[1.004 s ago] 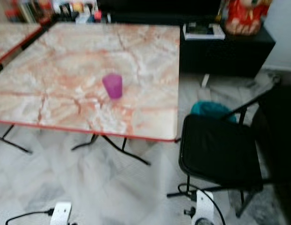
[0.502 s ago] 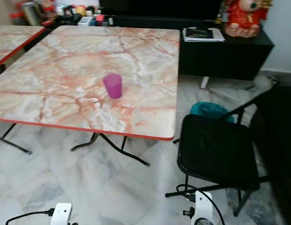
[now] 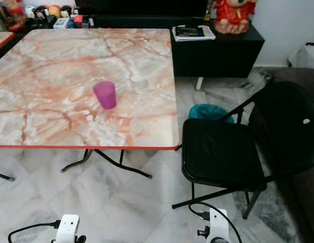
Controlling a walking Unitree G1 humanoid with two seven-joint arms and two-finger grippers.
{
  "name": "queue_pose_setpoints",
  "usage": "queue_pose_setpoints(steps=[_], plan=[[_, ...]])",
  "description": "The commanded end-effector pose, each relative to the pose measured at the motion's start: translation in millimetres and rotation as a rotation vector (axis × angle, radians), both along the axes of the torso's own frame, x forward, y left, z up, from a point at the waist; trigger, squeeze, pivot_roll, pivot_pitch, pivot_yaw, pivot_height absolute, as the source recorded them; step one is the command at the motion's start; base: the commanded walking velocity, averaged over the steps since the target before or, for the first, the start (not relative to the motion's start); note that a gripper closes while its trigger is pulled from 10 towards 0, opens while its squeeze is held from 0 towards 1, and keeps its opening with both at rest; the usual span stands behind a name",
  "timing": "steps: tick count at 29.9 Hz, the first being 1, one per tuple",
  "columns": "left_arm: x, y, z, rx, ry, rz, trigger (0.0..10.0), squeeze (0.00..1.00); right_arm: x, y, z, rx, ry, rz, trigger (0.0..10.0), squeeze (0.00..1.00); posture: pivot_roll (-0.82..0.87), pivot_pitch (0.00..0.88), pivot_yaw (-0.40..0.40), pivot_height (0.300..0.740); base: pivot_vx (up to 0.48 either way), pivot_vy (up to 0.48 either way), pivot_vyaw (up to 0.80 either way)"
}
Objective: Setting the table
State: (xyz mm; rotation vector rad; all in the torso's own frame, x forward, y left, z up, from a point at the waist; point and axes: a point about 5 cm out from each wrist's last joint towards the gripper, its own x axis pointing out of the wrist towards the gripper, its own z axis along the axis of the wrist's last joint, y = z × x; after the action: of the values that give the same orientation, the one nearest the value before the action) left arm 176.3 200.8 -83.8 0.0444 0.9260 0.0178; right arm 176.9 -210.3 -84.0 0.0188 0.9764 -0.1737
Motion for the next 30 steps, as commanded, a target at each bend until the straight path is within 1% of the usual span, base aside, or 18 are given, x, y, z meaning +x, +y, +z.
queue_pose_setpoints(steps=[1, 4, 8, 11, 12, 13, 14, 15, 16, 17, 18, 19, 21, 22, 24, 26, 28, 30], plan=[[-8.5, 0.8, -4.1, 0.001, 0.037, -0.002, 10.0, 0.0, -2.2, 1.0, -1.3, 0.009, 0.006, -0.01, 10.0, 0.0, -0.03, 0.096, 0.004, 0.74, 0.0, 0.0, 0.0], [-11.7, 0.6, -5.3, 0.019, 0.042, -0.024, 10.0, 0.0, -3.6, -2.3, -1.2, 0.005, 0.009, -0.006, 10.0, 0.0, -0.02, 0.099, 0.003, 0.74, 0.0, 0.0, 0.0], [-12.9, 3.5, -4.6, 0.051, 0.016, -0.02, 10.0, 0.0, -5.7, -7.4, -1.1, 0.001, 0.012, -0.011, 10.0, 0.0, -0.02, 0.1, 0.004, 0.74, 0.0, 0.0, 0.0], [-10.1, 14.0, 0.3, 0.083, -0.053, 0.04, 10.0, 0.0, -7.6, -13.9, -0.5, -0.004, 0.013, -0.018, 10.0, 0.0, -0.02, 0.102, 0.003, 0.74, 0.0, 0.0, 0.0], [-6.2, 23.9, 6.1, 0.105, -0.116, 0.084, 10.0, 0.0, -8.0, -15.7, -0.3, -0.005, 0.012, -0.021, 10.0, 0.0, -0.02, 0.102, 0.003, 0.74, 0.0, 0.0, 0.0], [-2.0, 29.5, 11.2, 0.127, -0.166, 0.086, 10.0, 0.0, -8.0, -16.6, -0.1, -0.007, 0.012, -0.021, 10.0, 0.0, -0.01, 0.108, 0.0, 0.74, 0.0, 0.0, 0.0], [-1.2, 30.2, 12.1, 0.131, -0.175, 0.083, 10.0, 0.0, -7.9, -16.7, 0.0, -0.007, 0.012, -0.02, 10.0, 0.0, -0.01, 0.108, 0.0, 0.74, 0.0, 0.0, 0.0], [2.2, 32.1, 15.7, 0.14, -0.211, 0.082, 10.0, 0.0, -7.7, -16.9, 0.1, -0.009, 0.012, -0.02, 10.0, 0.0, -0.01, 0.111, -0.003, 0.74, 0.0, 0.0, 0.0], [8.7, 35.5, 23.5, 0.157, -0.284, 0.079, 10.0, 0.0, -7.2, -17.0, 0.3, -0.011, 0.011, -0.019, 10.0, 0.0, 0.0, 0.115, -0.004, 0.74, 0.0, 0.0, 0.0], [8.7, 35.5, 23.5, 0.157, -0.284, 0.079, 10.0, 0.0, -7.2, -17.0, 0.3, -0.011, 0.011, -0.019, 10.0, 0.0, 0.0, 0.115, -0.004, 0.74, 0.0, 0.0, 0.0], [11.9, 37.1, 27.9, 0.168, -0.324, 0.075, 10.0, 0.0, -6.9, -16.8, 0.4, -0.011, 0.011, -0.018, 10.0, 0.0, 0.0, 0.115, -0.004, 0.74, 0.0, 0.0, 0.0], [19.2, 39.1, 38.8, 0.181, -0.412, 0.068, 10.0, 0.0, -5.7, -13.8, 0.2, -0.009, 0.01, -0.016, 10.0, 0.0, 0.0, 0.115, -0.004, 0.74, 0.0, 0.0, 0.0], [25.2, 39.2, 48.9, 0.195, -0.484, 0.056, 10.0, 0.0, -4.4, -9.5, -0.1, -0.006, 0.008, -0.014, 10.0, 0.0, 0.0, 0.115, -0.004, 0.74, 0.0, 0.0, 0.0], [30.9, 36.9, 60.6, 0.202, -0.556, 0.045, 10.0, 0.0, -3.2, -5.9, -0.4, -0.003, 0.006, -0.012, 10.0, 0.0, 0.0, 0.118, -0.005, 0.74, 0.0, 0.0, 0.0], [37.5, 29.7, 78.6, 0.219, -0.658, 0.024, 10.0, 0.0, -1.8, -1.5, -0.6, 0.001, 0.005, -0.009, 10.0, 0.0, 0.0, 0.119, -0.005, 0.74, 0.0, 0.0, 0.0], [38.4, 27.7, 83.3, 0.222, -0.683, 0.022, 10.0, 0.0, -1.6, -0.6, -0.7, 0.004, 0.004, -0.01, 10.0, 0.0, 0.0, 0.119, -0.005, 0.74, 0.0, 0.0, 0.0], [39.8, 21.8, 101.9, 0.237, -0.775, 0.013, 10.0, 0.0, -1.2, 1.1, -0.7, 0.009, -0.004, -0.014, 10.0, 0.0, 0.0, 0.12, -0.006, 0.74, 0.0, 0.0, 0.0], [39.3, 19.0, 112.7, 0.252, -0.818, 0.001, 10.0, 0.0, -1.4, 2.1, -1.0, 0.009, -0.003, -0.013, 10.0, 0.0, 0.0, 0.117, -0.008, 0.74, 0.0, 0.0, 0.0]])
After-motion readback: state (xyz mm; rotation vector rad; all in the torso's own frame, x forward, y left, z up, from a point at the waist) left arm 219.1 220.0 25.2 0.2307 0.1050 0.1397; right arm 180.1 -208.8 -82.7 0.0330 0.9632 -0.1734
